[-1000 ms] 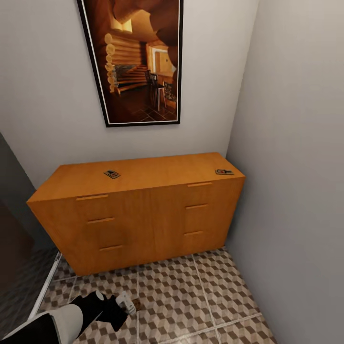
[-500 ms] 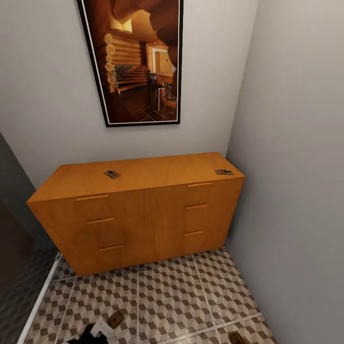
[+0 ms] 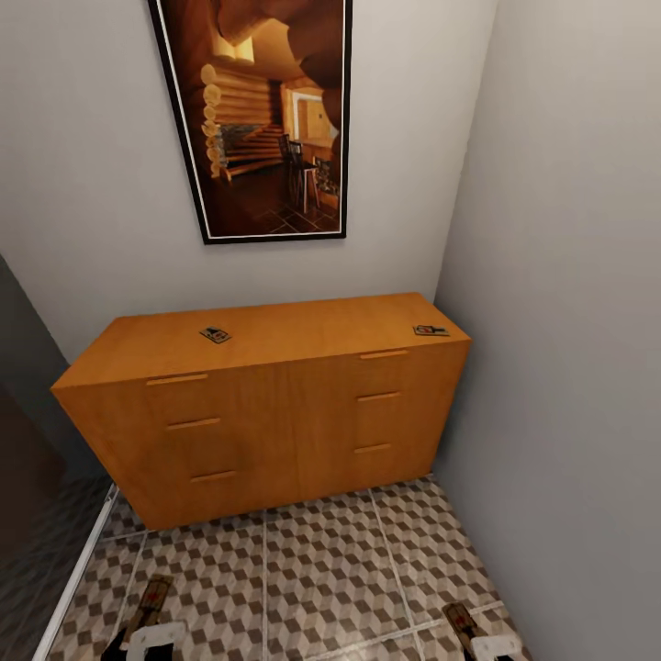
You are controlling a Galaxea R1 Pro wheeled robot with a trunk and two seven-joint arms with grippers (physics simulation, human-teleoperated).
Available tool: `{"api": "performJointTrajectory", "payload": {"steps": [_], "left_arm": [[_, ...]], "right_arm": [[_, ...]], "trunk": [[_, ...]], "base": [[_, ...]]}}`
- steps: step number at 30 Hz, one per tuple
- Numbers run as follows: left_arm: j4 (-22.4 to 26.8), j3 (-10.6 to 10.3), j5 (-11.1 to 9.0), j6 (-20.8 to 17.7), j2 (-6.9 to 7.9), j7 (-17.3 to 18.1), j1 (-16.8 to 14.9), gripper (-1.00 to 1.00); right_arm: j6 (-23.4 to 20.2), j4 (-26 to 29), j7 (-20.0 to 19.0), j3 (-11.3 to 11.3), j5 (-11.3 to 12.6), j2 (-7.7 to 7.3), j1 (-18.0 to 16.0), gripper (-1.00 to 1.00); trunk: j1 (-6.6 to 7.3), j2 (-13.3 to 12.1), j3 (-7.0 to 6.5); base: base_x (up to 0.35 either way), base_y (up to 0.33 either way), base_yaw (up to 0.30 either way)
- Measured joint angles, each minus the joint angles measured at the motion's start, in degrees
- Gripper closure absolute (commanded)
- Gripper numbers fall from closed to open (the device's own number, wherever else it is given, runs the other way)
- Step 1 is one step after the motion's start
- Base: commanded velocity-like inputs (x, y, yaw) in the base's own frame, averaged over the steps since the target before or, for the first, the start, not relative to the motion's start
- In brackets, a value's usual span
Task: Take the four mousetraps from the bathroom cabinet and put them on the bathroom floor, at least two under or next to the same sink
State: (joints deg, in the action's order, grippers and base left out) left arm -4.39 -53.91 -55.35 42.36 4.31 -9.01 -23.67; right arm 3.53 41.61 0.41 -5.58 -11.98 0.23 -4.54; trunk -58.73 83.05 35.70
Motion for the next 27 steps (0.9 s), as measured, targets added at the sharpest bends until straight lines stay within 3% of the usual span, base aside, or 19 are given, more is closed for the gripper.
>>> {"api": "performJointTrajectory", "payload": {"steps": [6,17,22,27], "left_arm": [[0.1,0.0,-0.6,0.9,-2.00,-3.2,0.1,1.00],[-1.0,0.2,-0.6,2.7,-2.27,-3.0,1.8,1.00],[-0.2,0.2,-0.1,4.5,-2.27,-2.4,3.4,1.00],[-0.1,0.2,0.3,6.4,-2.27,-1.9,5.0,1.00]], "right_arm": [[0.3,0.2,0.1,0.0,2.0,0.18,0.0,1.00],[0.6,-0.5,0.3,0.4,2.1,0.49,1.6,1.00],[1.2,-1.2,0.7,0.2,2.1,1.91,1.8,1.00],[2.7,-1.3,0.7,0.4,2.1,2.21,1.8,1.00]], "trunk": [[0.00,0.0,0.00],[0.00,0.0,0.00],[0.00,0.0,0.00],[0.00,0.0,0.00]], "base": [[0.000,0.000,0.000],[0.000,0.000,0.000],[0.000,0.000,0.000],[0.000,0.000,0.000]]}}
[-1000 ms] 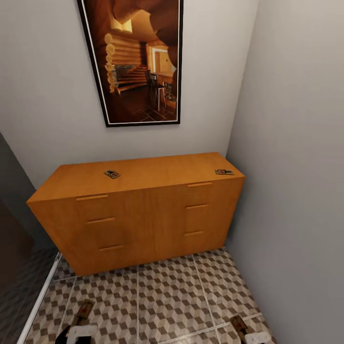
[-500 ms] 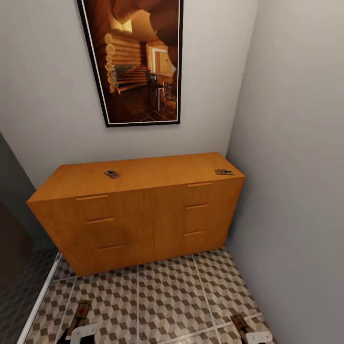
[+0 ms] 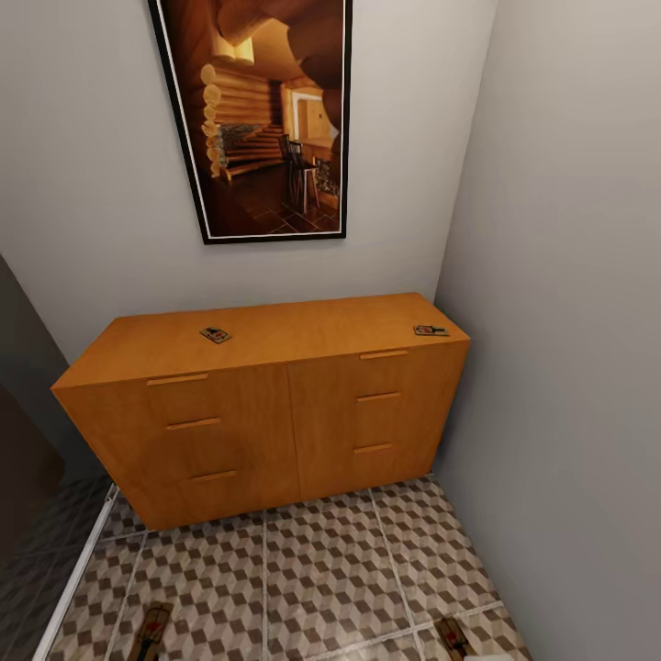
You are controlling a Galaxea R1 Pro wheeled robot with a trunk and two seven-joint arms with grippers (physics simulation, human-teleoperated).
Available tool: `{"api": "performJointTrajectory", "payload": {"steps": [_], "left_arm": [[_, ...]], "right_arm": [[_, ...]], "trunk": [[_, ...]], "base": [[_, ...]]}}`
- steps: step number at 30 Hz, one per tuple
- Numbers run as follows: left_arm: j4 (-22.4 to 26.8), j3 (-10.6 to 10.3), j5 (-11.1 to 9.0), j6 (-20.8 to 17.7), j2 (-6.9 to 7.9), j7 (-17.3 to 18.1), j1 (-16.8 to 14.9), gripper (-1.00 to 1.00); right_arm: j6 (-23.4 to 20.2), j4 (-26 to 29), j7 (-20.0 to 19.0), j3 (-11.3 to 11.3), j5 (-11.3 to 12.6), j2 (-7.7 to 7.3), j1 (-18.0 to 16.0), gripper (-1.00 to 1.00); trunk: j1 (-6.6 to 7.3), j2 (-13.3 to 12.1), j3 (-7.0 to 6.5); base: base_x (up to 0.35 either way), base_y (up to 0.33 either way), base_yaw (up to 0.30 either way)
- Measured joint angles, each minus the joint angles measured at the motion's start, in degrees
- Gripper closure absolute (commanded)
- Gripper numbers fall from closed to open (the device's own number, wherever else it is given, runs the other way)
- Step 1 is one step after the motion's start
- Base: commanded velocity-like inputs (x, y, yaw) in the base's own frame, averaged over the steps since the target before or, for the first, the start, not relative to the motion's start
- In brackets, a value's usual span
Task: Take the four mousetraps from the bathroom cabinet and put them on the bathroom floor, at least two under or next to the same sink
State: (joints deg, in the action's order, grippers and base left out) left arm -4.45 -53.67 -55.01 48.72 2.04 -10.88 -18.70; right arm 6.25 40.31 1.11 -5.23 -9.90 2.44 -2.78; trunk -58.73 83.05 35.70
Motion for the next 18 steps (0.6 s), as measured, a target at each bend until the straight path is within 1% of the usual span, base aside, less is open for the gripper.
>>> {"api": "performJointTrajectory", "payload": {"steps": [4,7,12,15,18], "left_arm": [[0.0,0.0,0.3,1.5,0.00,0.4,1.3,1.00],[0.0,0.0,0.6,2.5,0.00,0.8,2.3,1.00],[0.1,0.0,1.0,4.3,0.00,1.4,3.9,1.00],[0.1,0.0,1.3,5.4,0.00,1.7,4.8,1.00],[0.1,0.0,1.7,6.4,0.00,2.0,4.8,1.00]], "right_arm": [[0.4,-0.1,0.0,0.1,0.0,0.11,0.0,1.00],[0.5,-0.2,0.0,0.1,0.0,0.13,0.0,1.00],[0.5,-0.2,0.0,0.1,0.0,0.20,0.0,1.00],[0.5,-0.2,0.0,0.1,0.0,0.21,0.0,1.00],[0.5,-0.2,-0.1,0.1,0.0,0.22,0.0,1.00]], "trunk": [[0.00,0.0,0.00],[-0.01,0.0,0.00],[-0.02,0.0,0.00],[-0.03,0.0,0.00],[-0.03,0.0,0.00]], "base": [[-0.018,0.000,0.000],[-0.117,0.000,0.000],[-0.174,0.000,0.000],[-0.242,0.000,0.000],[-0.256,0.000,0.000]]}}
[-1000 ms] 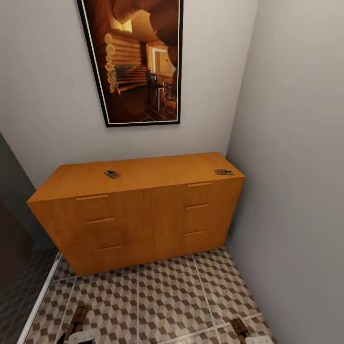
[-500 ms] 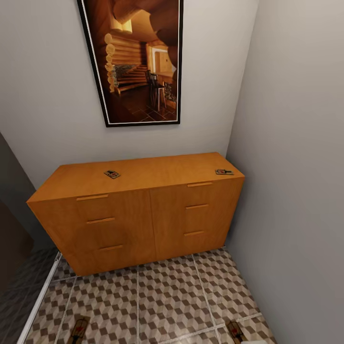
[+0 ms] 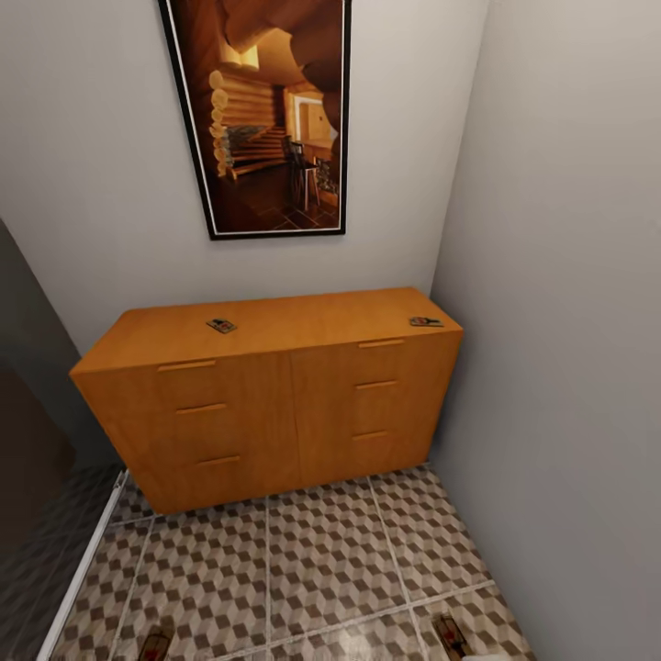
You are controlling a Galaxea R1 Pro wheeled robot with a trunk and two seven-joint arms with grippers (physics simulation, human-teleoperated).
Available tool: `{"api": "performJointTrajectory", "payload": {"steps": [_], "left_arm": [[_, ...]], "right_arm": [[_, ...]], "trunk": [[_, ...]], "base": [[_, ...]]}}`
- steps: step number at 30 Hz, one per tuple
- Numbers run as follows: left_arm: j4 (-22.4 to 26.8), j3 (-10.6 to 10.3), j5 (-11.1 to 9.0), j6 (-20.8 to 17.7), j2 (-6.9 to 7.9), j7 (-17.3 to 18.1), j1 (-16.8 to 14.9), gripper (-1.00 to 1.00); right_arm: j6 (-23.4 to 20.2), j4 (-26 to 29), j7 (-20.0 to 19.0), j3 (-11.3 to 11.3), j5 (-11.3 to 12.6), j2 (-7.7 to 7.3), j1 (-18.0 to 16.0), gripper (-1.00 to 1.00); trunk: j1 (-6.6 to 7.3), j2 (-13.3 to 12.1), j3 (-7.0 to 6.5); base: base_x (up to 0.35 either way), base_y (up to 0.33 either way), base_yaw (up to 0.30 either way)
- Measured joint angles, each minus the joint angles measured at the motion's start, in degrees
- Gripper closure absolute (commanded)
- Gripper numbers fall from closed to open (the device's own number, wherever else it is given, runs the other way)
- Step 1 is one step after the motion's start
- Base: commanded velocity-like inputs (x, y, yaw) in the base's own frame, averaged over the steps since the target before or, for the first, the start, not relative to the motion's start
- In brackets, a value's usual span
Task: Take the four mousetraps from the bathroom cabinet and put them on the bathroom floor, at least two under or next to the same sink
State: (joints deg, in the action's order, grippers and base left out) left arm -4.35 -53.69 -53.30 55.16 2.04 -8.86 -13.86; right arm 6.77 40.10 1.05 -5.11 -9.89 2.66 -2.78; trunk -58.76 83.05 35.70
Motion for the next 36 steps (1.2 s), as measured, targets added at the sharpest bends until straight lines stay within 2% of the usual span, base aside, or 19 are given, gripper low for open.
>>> {"api": "performJointTrajectory", "payload": {"steps": [2,3,4,16,36], "left_arm": [[0.0,0.0,0.3,0.7,0.00,0.2,0.0,1.00],[0.0,0.6,19.1,4.2,0.01,-16.1,0.0,1.00],[0.1,-0.2,23.8,4.0,0.00,-17.8,0.0,1.00],[0.0,0.1,23.5,4.1,0.01,-17.9,0.1,1.00],[0.1,0.1,23.5,4.1,0.01,-17.9,0.1,1.00]], "right_arm": [[0.0,0.0,0.0,0.0,0.0,0.00,0.0,1.00],[0.0,0.0,0.0,0.0,0.0,0.00,0.0,1.00],[0.0,0.0,-0.1,0.0,0.0,0.00,0.0,1.00],[0.0,0.0,-0.2,0.2,0.0,0.16,0.0,1.00],[0.0,0.0,0.1,0.1,0.1,0.18,0.0,1.00]], "trunk": [[0.00,0.0,0.00],[0.00,0.0,0.00],[0.00,0.0,0.00],[0.03,0.0,0.00],[0.03,0.0,0.64]], "base": [[-0.243,0.000,0.000],[-0.227,0.000,0.000],[-0.199,0.000,0.000],[-0.028,0.000,0.013],[0.000,0.000,0.232]]}}
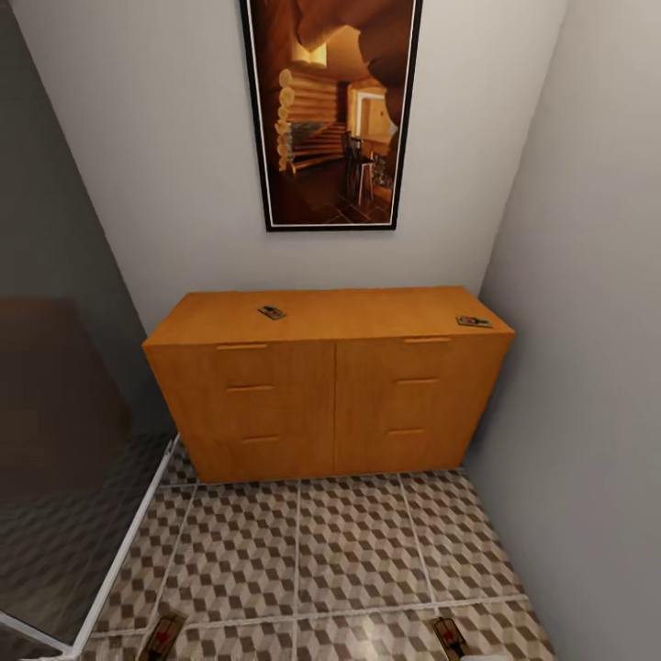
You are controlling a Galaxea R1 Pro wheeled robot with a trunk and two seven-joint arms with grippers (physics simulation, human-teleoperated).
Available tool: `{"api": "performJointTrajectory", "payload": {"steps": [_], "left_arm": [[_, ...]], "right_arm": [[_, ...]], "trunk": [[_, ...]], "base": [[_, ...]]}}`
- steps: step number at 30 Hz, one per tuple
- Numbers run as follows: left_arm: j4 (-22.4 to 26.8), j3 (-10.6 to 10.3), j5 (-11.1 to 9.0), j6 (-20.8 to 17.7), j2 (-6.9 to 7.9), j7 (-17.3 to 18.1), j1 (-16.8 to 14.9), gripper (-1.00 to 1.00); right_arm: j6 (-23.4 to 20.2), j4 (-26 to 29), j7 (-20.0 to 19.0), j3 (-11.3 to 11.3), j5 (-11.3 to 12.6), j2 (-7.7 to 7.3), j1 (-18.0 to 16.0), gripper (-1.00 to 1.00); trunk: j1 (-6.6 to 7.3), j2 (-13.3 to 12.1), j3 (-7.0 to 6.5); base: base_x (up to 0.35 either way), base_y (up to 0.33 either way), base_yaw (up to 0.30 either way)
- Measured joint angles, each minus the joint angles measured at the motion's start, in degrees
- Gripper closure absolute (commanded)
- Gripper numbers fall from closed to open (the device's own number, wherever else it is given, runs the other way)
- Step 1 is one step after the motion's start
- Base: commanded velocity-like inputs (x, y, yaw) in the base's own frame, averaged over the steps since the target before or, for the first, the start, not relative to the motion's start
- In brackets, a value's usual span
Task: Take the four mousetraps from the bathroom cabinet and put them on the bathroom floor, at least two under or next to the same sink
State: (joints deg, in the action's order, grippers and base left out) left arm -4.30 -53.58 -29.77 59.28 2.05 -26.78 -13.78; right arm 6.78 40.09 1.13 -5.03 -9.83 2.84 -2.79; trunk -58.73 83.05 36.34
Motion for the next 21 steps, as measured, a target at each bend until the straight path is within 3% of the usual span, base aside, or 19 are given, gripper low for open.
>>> {"api": "performJointTrajectory", "payload": {"steps": [21], "left_arm": [[0.0,0.0,0.0,0.0,0.00,0.0,0.0,1.00]], "right_arm": [[0.0,0.0,0.0,0.0,0.0,0.00,0.0,1.00]], "trunk": [[0.00,0.0,0.78]], "base": [[0.000,0.000,0.255]]}}
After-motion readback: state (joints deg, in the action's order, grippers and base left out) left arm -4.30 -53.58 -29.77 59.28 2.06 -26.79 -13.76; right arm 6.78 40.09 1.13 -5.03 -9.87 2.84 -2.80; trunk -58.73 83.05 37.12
